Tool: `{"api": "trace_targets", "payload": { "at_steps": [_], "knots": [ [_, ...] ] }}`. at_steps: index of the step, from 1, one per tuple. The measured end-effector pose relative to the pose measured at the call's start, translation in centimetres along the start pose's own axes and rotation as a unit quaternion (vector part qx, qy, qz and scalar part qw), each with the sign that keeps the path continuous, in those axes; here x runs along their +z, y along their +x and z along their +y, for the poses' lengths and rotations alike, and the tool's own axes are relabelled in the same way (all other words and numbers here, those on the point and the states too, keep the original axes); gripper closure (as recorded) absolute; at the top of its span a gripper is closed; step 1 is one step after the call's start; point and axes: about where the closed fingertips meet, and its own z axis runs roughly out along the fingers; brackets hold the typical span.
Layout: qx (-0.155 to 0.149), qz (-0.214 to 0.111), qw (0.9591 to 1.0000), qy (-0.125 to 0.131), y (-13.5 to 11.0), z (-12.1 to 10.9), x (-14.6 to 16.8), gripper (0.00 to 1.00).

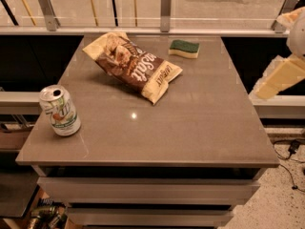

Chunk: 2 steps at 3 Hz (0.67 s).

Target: Pick sponge

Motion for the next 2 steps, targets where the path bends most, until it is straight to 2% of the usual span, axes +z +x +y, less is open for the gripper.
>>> {"api": "trace_targets", "payload": {
  "at_steps": [1,2],
  "knots": [
    [0.012,-0.014,0.9997,0.014,-0.4,-2.9,1.3,0.0],
    [0.031,-0.032,0.9989,0.015,-0.3,-5.1,2.9,0.0]
  ]
}}
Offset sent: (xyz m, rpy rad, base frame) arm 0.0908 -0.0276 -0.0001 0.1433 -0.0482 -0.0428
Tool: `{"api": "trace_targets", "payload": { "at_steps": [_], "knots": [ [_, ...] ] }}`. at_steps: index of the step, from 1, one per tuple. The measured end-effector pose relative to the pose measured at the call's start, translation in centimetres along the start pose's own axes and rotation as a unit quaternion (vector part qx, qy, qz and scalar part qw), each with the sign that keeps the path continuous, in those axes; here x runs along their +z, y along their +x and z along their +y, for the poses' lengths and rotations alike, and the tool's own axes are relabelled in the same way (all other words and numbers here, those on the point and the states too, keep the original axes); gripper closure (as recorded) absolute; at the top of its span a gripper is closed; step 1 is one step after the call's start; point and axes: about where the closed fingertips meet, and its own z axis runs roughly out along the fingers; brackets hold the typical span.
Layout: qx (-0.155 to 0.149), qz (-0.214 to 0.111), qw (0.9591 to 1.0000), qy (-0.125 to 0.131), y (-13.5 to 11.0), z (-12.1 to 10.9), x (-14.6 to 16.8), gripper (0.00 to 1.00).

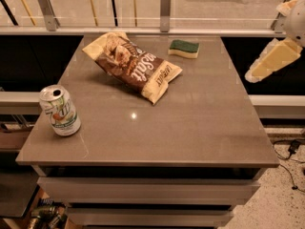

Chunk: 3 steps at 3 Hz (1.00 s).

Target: Pick sponge

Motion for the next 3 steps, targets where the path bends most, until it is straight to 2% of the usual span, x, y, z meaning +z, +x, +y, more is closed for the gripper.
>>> {"api": "trace_targets", "payload": {
  "at_steps": [1,2,3],
  "knots": [
    [0.023,-0.02,0.9995,-0.007,0.6,-1.6,1.9,0.0],
    [0.035,-0.062,0.9974,-0.008,1.2,-2.9,3.6,0.0],
    [0.04,-0.104,0.9938,0.003,1.0,-4.4,4.9,0.0]
  ]
}}
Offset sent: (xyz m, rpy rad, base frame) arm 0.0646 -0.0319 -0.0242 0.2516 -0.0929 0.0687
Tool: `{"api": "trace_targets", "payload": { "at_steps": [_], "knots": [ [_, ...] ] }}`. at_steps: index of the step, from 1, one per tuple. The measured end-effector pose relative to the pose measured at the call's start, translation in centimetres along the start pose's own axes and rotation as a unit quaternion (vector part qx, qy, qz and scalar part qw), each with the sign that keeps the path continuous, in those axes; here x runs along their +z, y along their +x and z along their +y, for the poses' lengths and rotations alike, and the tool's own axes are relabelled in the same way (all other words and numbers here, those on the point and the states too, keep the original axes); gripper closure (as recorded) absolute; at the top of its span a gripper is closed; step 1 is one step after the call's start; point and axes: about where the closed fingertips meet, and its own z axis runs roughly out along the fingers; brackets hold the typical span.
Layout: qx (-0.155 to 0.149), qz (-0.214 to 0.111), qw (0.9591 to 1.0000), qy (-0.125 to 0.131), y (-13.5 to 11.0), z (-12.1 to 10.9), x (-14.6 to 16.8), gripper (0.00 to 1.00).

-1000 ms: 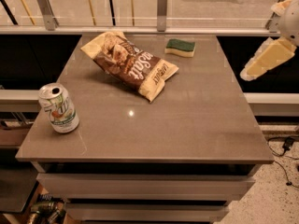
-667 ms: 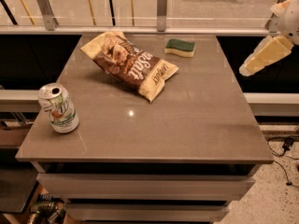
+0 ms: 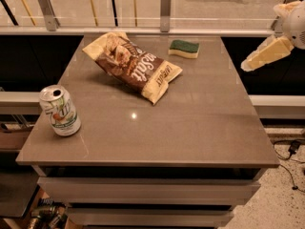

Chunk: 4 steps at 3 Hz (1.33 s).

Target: Pick sponge

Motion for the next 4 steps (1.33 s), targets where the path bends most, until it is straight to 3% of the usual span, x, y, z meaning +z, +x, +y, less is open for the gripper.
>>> {"api": "trace_targets", "payload": {
  "at_steps": [1,4],
  "knots": [
    [0.005,-0.028,0.9996,0.008,-0.4,-1.6,1.8,0.0],
    [0.022,-0.03,0.9993,0.006,-0.6,-4.2,3.7,0.0]
  ]
}}
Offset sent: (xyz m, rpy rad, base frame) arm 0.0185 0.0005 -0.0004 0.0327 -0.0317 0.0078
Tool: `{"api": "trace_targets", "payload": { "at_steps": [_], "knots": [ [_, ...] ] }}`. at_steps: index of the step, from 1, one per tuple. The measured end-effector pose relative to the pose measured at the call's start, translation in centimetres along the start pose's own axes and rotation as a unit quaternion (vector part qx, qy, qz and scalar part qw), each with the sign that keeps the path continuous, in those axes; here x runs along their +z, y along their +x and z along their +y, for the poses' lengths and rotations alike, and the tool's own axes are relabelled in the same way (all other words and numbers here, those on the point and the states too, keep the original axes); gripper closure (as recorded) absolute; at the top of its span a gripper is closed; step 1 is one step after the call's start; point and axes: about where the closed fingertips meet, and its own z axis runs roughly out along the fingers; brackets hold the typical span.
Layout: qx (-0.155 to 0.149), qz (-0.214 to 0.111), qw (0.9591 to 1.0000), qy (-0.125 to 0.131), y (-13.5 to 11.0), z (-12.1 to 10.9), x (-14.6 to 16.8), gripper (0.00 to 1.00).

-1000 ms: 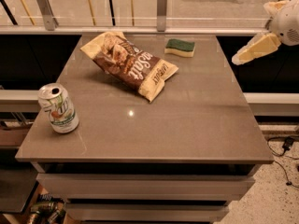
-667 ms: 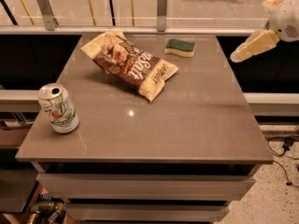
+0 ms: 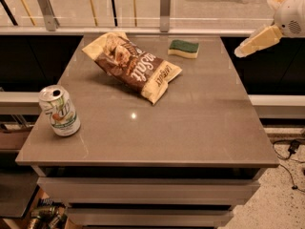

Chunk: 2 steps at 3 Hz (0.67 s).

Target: Pick sponge

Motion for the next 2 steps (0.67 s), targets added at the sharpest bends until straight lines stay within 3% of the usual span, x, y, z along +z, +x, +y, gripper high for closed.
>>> {"api": "trace_targets", "payload": {
  "at_steps": [2],
  "knots": [
    [0.031,-0.033,0.999,0.002,1.7,-2.5,3.0,0.0]
  ]
}}
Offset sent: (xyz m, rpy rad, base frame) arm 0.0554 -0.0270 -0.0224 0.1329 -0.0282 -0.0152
